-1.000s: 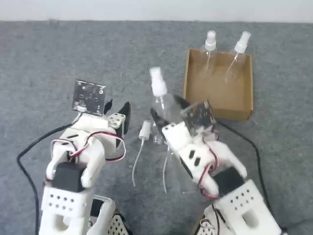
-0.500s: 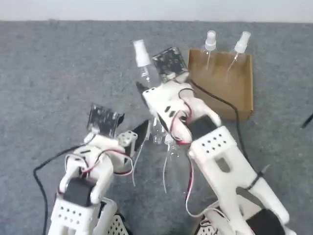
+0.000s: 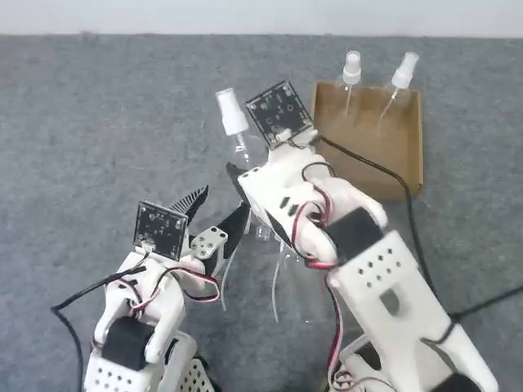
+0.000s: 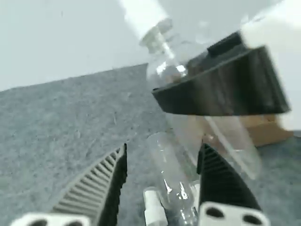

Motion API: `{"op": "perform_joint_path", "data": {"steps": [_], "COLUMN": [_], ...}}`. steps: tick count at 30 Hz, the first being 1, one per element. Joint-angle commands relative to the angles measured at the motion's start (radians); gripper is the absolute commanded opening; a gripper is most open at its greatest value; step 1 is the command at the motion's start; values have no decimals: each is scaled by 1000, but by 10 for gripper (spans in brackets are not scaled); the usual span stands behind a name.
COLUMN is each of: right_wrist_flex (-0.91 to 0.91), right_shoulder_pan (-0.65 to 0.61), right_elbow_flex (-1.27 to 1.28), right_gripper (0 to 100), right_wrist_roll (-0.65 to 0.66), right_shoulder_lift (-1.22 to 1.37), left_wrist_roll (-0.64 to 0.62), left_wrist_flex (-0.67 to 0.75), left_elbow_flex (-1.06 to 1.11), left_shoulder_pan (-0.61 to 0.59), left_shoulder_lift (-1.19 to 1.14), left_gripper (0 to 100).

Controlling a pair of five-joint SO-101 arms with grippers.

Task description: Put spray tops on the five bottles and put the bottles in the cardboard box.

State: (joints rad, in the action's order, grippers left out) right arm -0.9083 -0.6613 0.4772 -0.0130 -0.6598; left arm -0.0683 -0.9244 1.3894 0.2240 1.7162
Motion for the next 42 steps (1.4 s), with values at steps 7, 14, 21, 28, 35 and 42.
{"op": "perform_joint_path", "data": {"steps": [7, 14, 21, 28, 35, 42], "right_wrist_flex": [4, 225, 346, 352, 427, 418], "right_shoulder_pan": [-71, -68, -71, -67, -73, -93], "right_elbow_flex": [-37, 95, 170, 195, 216, 210], "right_gripper": [6, 6, 6, 6, 6, 6], "right_wrist_roll": [-17, -14, -14, -14, -15, -15], "right_shoulder_lift": [-122, -107, -79, -76, -74, -90], "left_wrist_roll": [-32, -32, -35, -31, -29, -58], "left_wrist_flex": [34, -28, -54, -123, -150, -5], "left_elbow_flex": [-5, -62, -91, -151, -186, -91], "left_shoulder_pan": [5, 3, -5, -55, -44, -38], "left_shoulder_lift": [2, 6, 6, 8, 8, -2], "left_gripper": [269, 272, 273, 272, 273, 325]}}
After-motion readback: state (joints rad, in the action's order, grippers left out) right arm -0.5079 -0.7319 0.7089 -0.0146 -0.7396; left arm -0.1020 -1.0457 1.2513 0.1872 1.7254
